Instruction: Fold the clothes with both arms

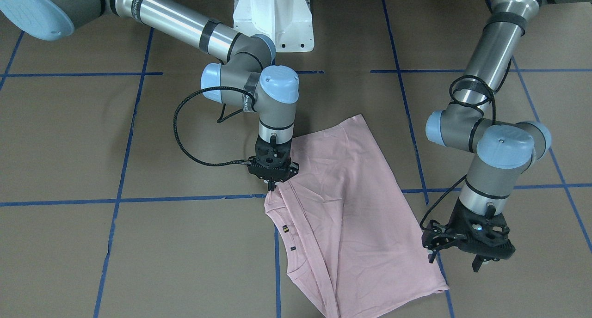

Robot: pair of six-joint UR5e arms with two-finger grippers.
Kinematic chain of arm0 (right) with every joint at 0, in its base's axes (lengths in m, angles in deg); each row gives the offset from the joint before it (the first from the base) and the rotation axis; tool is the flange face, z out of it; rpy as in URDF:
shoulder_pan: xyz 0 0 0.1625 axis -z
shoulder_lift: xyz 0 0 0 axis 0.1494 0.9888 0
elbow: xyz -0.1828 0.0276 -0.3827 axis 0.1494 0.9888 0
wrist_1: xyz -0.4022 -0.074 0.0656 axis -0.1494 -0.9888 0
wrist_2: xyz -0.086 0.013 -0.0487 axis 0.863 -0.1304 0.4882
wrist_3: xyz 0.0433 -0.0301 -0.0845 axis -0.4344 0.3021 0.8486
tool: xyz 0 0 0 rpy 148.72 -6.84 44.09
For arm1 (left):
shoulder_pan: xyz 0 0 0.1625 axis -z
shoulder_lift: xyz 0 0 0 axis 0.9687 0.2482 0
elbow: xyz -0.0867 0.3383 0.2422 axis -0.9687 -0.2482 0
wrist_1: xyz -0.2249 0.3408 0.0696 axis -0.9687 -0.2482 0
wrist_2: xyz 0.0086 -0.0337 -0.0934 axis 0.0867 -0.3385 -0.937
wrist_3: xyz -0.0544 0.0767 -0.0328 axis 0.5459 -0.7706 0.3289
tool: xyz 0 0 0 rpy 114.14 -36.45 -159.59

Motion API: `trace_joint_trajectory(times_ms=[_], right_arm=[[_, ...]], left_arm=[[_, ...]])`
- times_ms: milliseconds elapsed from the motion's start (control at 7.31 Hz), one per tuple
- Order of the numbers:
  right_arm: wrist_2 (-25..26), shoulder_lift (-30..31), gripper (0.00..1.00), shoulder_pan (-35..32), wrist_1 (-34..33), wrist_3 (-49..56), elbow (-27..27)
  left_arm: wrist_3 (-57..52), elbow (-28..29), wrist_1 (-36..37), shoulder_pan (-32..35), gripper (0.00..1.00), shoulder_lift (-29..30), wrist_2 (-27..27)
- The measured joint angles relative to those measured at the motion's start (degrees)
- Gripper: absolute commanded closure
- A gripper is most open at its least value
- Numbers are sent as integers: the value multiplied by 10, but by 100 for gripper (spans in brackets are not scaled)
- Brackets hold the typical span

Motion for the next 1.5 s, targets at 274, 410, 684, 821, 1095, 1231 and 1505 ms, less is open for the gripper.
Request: trace_joint_trajectory(times_ms=[274,410,684,821,1095,1231,1505], right_arm=[[-1,8,100,0,-17,0,-23],[-1,34,100,2,-33,0,-67],[19,123,100,31,-64,-4,-196],[45,179,100,61,-71,-6,-268],[98,277,1,122,-78,-12,-382],[112,308,0,140,-79,-16,-413],[123,332,0,153,-78,-14,-442]], left_arm=[[0,-6,0,-1,0,-3,0],[0,-7,0,-1,0,-4,0],[1,-10,0,-1,0,-4,0],[1,-12,0,-2,0,-4,0],[1,-14,0,-2,0,-3,0],[1,-15,0,-2,0,-3,0],[12,-35,2,-6,0,-7,-1]])
